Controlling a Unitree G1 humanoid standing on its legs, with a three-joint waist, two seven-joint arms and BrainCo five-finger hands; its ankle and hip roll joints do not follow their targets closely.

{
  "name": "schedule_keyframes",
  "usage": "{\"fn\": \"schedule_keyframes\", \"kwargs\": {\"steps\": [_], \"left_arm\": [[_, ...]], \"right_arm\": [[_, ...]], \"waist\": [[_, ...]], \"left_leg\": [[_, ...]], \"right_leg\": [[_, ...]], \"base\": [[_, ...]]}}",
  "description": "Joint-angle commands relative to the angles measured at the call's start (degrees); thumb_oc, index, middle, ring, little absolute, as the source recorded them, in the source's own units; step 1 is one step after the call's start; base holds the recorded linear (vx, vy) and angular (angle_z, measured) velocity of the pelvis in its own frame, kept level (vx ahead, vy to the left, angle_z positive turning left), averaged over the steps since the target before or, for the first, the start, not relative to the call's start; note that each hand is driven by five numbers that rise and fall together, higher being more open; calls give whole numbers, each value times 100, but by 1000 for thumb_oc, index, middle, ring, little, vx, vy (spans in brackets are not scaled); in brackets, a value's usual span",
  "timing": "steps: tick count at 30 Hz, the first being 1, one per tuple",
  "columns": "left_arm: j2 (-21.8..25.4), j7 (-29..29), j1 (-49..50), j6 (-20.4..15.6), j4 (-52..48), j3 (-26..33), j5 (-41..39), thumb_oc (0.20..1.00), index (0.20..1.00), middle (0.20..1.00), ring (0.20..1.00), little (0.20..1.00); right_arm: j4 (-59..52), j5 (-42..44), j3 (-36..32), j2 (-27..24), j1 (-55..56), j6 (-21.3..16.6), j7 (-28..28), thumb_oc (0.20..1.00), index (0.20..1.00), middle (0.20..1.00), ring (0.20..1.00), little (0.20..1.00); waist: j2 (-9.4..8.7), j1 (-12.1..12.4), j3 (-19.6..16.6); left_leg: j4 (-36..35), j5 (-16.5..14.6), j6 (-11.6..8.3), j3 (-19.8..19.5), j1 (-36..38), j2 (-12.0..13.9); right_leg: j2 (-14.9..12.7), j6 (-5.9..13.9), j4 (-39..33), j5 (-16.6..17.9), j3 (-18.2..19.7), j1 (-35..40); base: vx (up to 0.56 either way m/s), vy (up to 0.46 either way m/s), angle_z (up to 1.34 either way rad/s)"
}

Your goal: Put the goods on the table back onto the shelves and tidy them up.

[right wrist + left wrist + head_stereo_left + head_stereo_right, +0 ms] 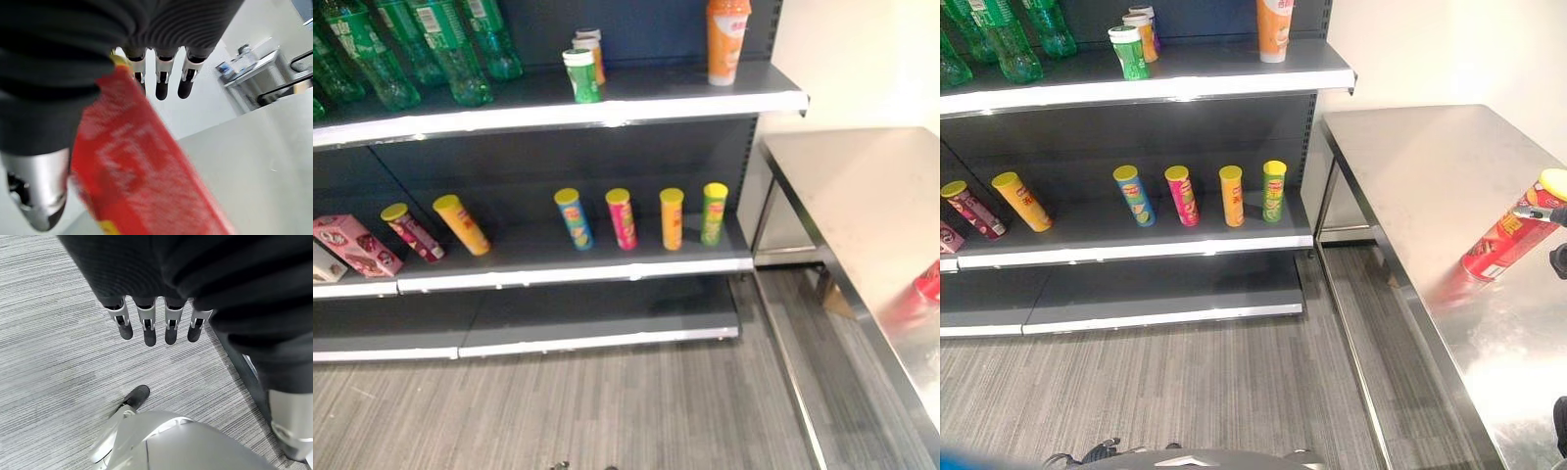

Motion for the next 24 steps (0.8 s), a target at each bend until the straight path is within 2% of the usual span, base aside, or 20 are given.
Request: {"fn": "schedule_keyframes", "kwargs": {"steps": [1,4,5,6,7,8,13,20,21,22,23,24], "left_arm": [[300,109,-302,-132,112,-215,-250,1000,1000,1000,1000,1000],[305,94,-296,-137,105,-211,-266,1000,1000,1000,1000,1000],[308,82,-292,-139,106,-218,-270,1000,1000,1000,1000,1000],[307,81,-292,-139,106,-216,-271,1000,1000,1000,1000,1000],[313,75,-285,-143,107,-213,-272,1000,1000,1000,1000,1000],[320,59,-272,-134,106,-196,-285,1000,1000,1000,1000,1000],[321,70,-240,-119,118,-145,-290,1000,1000,1000,1000,1000],[325,70,-240,-119,117,-149,-290,1000,1000,1000,1000,1000],[268,113,-188,-92,107,68,-297,1000,1000,1000,1000,1000],[265,176,-158,-59,83,299,-217,1000,1000,1000,1000,1000],[282,175,-163,-58,81,274,-216,1000,1000,1000,1000,1000],[284,193,-158,-64,82,360,-191,1000,1000,1000,1000,1000]], "right_arm": [[229,-89,527,-99,-617,7,142,1000,1000,1000,1000,1000],[323,-63,636,-67,-712,25,207,1000,1000,1000,1000,1000],[359,-31,646,-53,-731,28,234,922,922,922,922,922],[362,-30,653,-53,-738,27,234,780,780,780,780,780],[367,-5,655,-45,-741,27,251,310,310,310,310,310],[305,17,651,-56,-761,18,247,200,200,200,200,200],[-131,14,555,-102,-666,-45,169,200,200,200,200,200],[-139,12,538,-102,-648,-42,169,200,200,200,200,200],[-1150,-3,69,-93,-224,-199,-124,200,200,200,200,200],[-2878,-360,-1167,136,973,-401,-481,200,200,200,200,200],[-2927,-370,-1262,148,1074,-386,-477,200,200,200,200,200],[-3448,-478,-1578,271,1386,-476,-546,200,200,200,200,200]], "waist": [[-192,185,-162],[-193,190,-153],[-196,194,-150],[-195,191,-150],[-195,194,-151],[-192,202,-148],[-198,191,-152],[-200,195,-152],[-169,104,-147],[-144,94,-138],[-154,122,-140],[-138,115,-126]], "left_leg": [[88,238,-518,198,106,593],[90,240,-519,194,107,594],[90,245,-522,195,103,595],[90,245,-522,195,103,595],[88,246,-523,196,104,596],[88,252,-525,195,102,600],[89,258,-529,206,111,613],[89,258,-529,206,112,613],[102,236,-519,232,131,630],[126,201,-507,255,152,643],[126,201,-508,254,153,644],[144,191,-500,247,150,645]], "right_leg": [[197,-239,188,-648,226,-207],[196,-239,187,-650,222,-209],[195,-236,185,-650,215,-209],[195,-236,185,-650,214,-209],[195,-235,183,-649,215,-209],[195,-234,180,-646,216,-205],[204,-241,183,-657,229,-204],[205,-241,183,-657,229,-203],[212,-243,182,-668,235,-183],[229,-253,184,-707,263,-176],[230,-254,184,-708,263,-175],[232,-256,195,-723,286,-186]], "base": [[0,0,0],[0,0,0],[0,0,0],[0,0,0],[0,0,0],[0,0,0],[0,0,0],[0,0,0],[0,0,0],[0,0,0],[0,0,0],[-3,-19,-8]]}}
